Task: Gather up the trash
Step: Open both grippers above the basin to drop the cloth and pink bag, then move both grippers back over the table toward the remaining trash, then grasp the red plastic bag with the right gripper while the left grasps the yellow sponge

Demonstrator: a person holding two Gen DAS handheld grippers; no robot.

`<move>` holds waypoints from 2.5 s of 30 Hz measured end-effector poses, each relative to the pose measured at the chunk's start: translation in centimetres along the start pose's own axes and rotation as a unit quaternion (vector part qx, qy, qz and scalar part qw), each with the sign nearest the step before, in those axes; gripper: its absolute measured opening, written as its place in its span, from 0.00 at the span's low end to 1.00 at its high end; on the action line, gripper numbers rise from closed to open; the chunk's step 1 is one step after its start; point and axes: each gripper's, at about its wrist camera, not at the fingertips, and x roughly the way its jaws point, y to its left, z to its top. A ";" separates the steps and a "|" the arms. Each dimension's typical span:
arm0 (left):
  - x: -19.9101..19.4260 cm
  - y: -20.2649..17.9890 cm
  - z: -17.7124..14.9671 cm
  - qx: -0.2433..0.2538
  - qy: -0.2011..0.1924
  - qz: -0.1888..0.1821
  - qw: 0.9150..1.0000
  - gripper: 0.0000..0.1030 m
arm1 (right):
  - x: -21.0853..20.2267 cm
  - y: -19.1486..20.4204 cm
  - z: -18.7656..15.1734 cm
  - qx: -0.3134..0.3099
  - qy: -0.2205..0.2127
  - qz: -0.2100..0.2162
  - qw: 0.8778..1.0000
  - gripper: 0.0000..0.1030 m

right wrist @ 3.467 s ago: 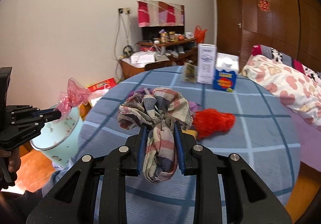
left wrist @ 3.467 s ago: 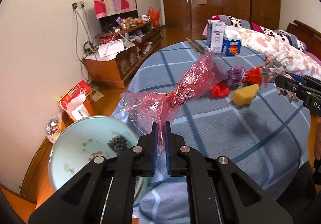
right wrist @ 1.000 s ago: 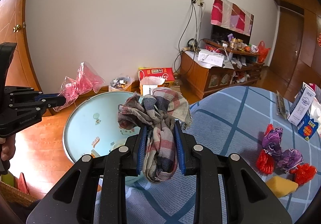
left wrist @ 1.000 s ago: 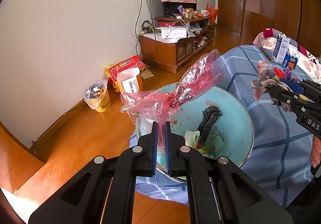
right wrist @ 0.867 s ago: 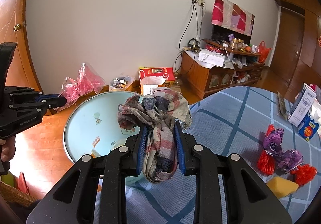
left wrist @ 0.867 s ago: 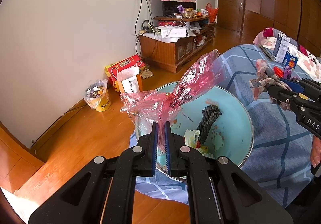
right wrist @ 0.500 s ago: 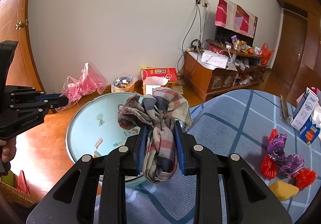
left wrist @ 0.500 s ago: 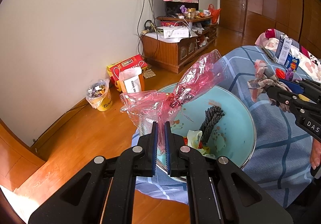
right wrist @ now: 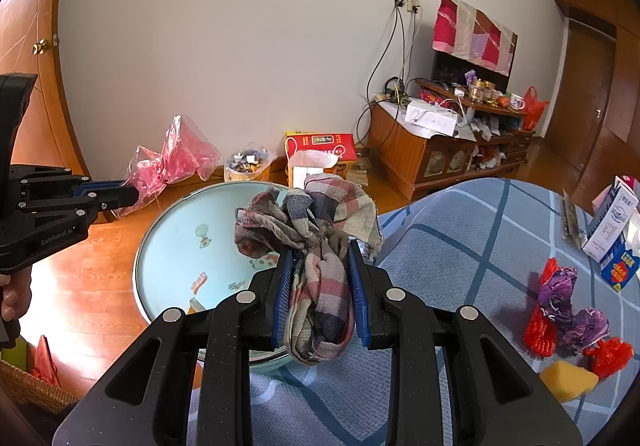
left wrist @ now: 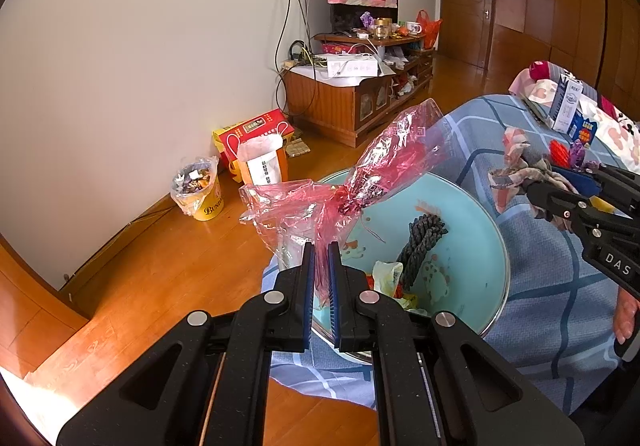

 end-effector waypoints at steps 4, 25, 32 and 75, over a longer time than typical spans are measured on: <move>-0.1 0.1 0.0 0.000 0.000 0.000 1.000 0.06 | 0.1 0.0 0.0 0.000 0.001 0.001 1.000 0.27; -0.2 -1.3 -0.5 0.007 -0.002 -0.031 0.999 0.42 | 1.1 0.1 -0.8 0.008 0.012 0.004 1.000 0.55; 0.9 -2.8 -1.3 0.018 0.015 -0.033 0.999 0.59 | 0.0 -0.8 -1.5 0.017 0.010 -0.010 1.000 0.58; 4.2 -19.8 3.0 0.113 0.005 -0.112 0.987 0.67 | -9.2 -30.0 -12.3 0.243 0.081 -0.246 0.935 0.65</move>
